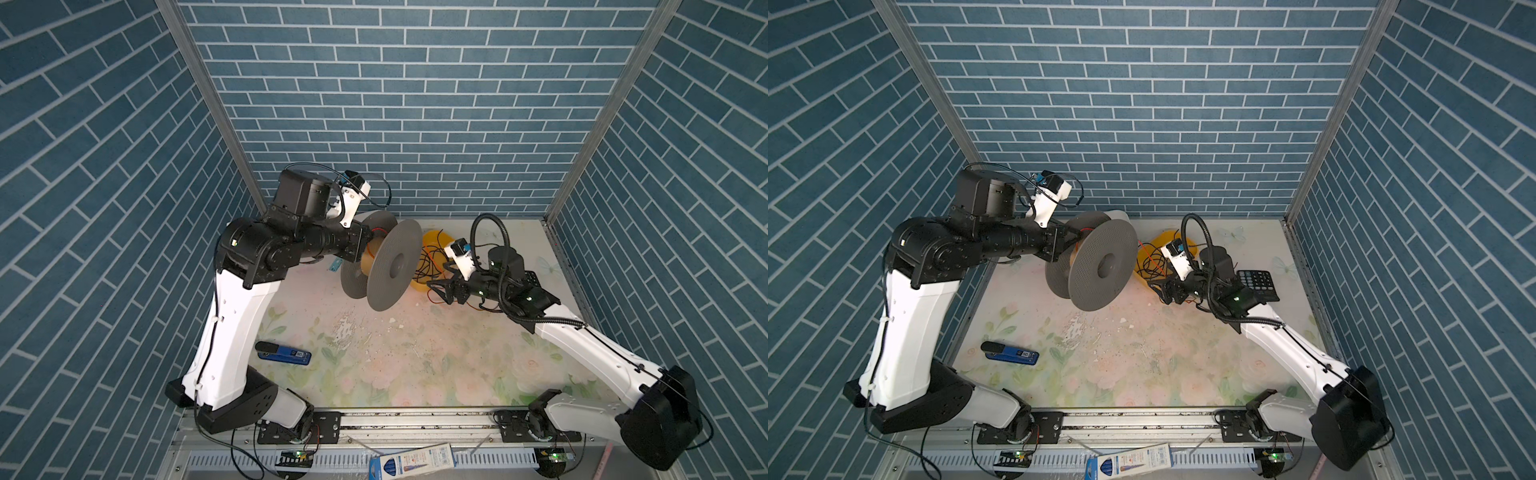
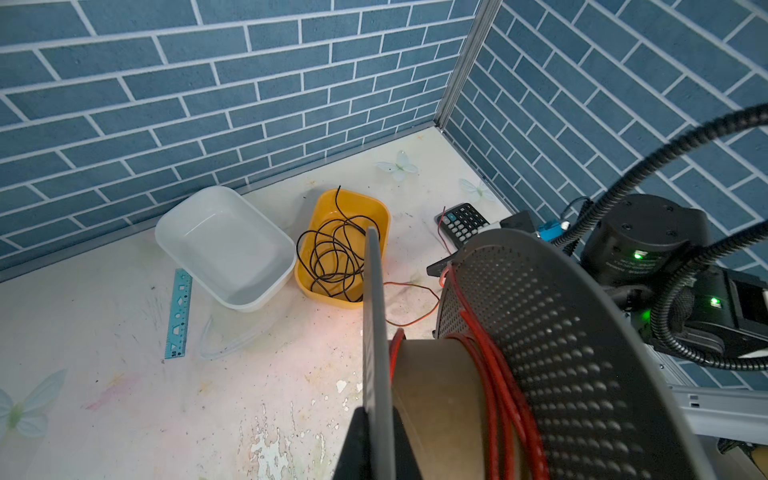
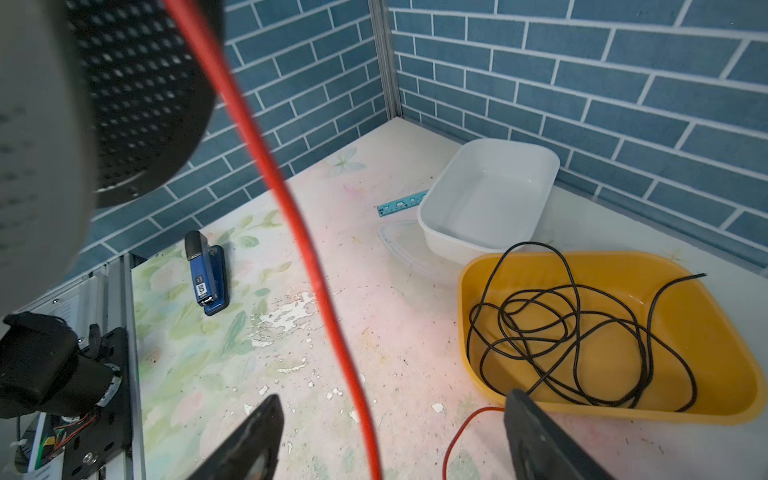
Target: Wrap the cables
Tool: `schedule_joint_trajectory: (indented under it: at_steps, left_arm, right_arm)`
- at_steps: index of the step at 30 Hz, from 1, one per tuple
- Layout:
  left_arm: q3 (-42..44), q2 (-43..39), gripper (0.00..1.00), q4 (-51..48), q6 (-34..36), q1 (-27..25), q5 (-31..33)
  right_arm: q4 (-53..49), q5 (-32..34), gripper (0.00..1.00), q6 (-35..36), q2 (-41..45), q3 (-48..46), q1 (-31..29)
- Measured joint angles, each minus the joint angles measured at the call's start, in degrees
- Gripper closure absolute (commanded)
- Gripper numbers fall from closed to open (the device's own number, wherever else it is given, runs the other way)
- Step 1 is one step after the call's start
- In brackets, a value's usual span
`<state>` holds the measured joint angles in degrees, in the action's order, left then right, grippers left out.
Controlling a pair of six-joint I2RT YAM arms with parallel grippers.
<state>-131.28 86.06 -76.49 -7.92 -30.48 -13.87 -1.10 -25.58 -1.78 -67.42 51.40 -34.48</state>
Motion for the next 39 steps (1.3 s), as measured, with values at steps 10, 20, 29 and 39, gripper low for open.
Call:
schedule_joint_trajectory:
  at_steps: [10, 20, 29, 39]
  left_arm:
    - [-9.86, 8.31, 1.0, -4.22, -0.28, 0.11, -0.81]
    - [-10.36, 8.85, 1.0, -6.27, -0.28, 0.68, -0.72]
    - [0.9, 4.81, 1.0, -5.53, -0.09, 5.01, -1.11]
    - [13.77, -2.54, 1.0, -0.48, -1.09, 9.75, -3.72]
  right_arm:
    - [0.98, 0.61, 0.52, -0.24, 3.61, -8.02, 0.0]
    - [1.9, 1.84, 0.4, 0.28, 4.83, -9.22, 0.02]
    - [-1.95, -2.71, 0.26, 0.17, 8.94, -7.96, 0.04]
    - [-2.23, -2.71, 0.41, 0.09, 1.18, -8.09, 0.04]
